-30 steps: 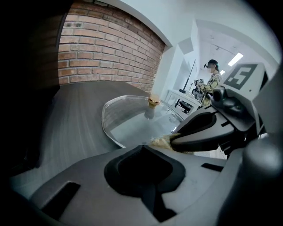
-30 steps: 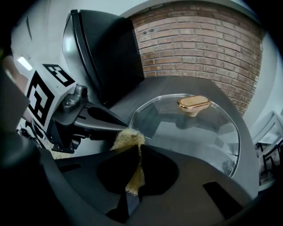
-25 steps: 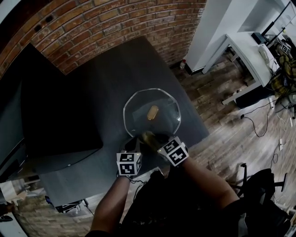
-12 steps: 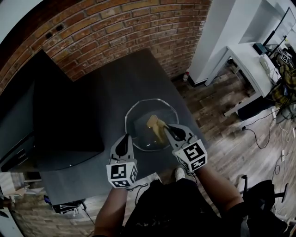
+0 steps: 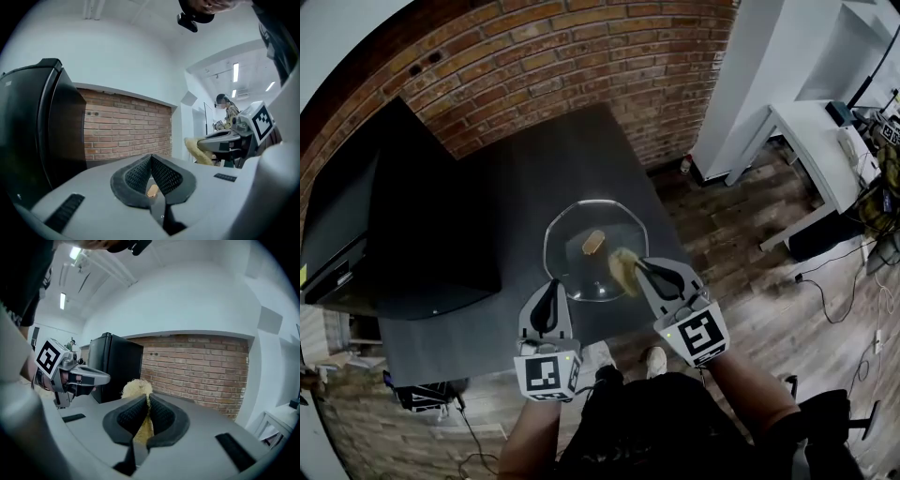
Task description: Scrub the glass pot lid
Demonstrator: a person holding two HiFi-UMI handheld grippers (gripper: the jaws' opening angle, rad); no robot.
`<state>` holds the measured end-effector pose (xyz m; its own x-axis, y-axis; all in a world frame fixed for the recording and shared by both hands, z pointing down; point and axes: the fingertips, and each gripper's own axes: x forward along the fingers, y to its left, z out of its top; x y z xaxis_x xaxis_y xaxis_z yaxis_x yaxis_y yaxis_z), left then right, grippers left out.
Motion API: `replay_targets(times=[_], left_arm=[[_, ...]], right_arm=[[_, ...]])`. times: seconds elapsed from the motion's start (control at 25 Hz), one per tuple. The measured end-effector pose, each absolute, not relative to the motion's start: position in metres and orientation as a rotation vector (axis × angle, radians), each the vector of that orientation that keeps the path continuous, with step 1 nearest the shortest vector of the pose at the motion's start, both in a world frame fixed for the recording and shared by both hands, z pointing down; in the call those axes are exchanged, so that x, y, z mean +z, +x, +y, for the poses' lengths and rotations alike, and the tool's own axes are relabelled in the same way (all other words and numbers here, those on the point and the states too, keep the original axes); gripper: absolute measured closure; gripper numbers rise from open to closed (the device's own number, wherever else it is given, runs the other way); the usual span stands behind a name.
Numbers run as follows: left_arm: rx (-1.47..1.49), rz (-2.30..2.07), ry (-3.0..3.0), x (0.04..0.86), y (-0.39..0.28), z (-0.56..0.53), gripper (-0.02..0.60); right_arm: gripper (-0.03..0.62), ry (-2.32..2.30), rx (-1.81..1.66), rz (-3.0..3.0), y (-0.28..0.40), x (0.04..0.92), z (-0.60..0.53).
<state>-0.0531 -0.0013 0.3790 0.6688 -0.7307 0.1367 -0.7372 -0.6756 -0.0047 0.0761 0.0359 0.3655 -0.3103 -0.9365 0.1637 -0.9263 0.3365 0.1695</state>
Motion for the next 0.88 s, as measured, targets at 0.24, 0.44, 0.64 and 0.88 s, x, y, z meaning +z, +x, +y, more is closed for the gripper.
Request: replay_targets(times=[0.24,0.44,0.64,0.88], left_arm=[[0.238,-1.28,2.771,0.385,-0.04,0.051,0.548],[0.282,-1.308,2.726,0.397,-0.038,0.09,0.549],[0.285,-1.335,2.685,0.401,-0.035,0.122,0.549],[0.274,-1.361,2.673,0.4,-0.03,0.147,0.549]], right_arm=[[0.569,1.667,0.077,-2.433,0.091,0.371,0.07],[0.569,1.643,0.137,-2.47,0.099,0.38,0.099],[0.569,1.587,0.179,-2.508,0.1,0.387,0.126],[0.569,1.558,0.215,-2.536,0.102,0.394,0.149]])
